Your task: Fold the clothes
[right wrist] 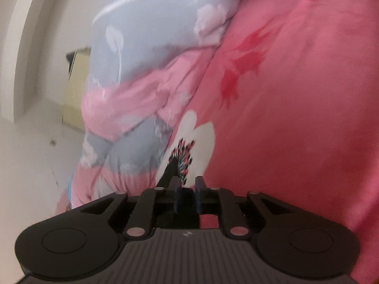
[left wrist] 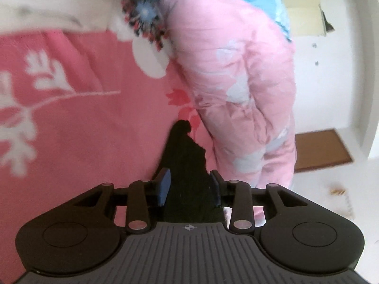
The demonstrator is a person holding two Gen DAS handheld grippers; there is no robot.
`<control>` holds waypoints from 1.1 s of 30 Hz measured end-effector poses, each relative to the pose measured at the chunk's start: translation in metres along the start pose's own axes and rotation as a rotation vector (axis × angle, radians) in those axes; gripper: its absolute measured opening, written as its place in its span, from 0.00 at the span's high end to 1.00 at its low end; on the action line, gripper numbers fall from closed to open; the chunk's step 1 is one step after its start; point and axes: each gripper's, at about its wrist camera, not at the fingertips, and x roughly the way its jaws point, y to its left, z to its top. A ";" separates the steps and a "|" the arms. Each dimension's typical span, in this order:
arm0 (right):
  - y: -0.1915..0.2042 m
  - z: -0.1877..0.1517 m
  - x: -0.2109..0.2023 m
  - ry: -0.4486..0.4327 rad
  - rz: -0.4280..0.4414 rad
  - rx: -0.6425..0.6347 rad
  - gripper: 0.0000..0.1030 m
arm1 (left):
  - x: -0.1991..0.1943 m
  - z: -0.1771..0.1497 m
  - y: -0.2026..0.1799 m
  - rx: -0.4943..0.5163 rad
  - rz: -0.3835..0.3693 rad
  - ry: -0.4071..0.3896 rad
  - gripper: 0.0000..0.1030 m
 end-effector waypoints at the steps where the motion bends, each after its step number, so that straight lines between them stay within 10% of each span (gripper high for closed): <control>1: 0.002 -0.001 -0.008 -0.003 -0.005 0.006 0.78 | -0.009 -0.006 -0.007 0.038 0.018 0.006 0.66; 14: 0.042 -0.063 -0.136 0.159 0.028 0.131 0.63 | -0.046 -0.121 -0.005 0.219 0.074 0.136 0.61; 26: 0.020 -0.096 -0.108 0.189 -0.143 0.171 0.64 | -0.027 -0.137 0.034 0.168 0.077 -0.074 0.64; 33: 0.024 -0.087 -0.079 0.118 -0.164 0.122 0.70 | -0.015 -0.146 0.027 0.269 0.186 -0.180 0.95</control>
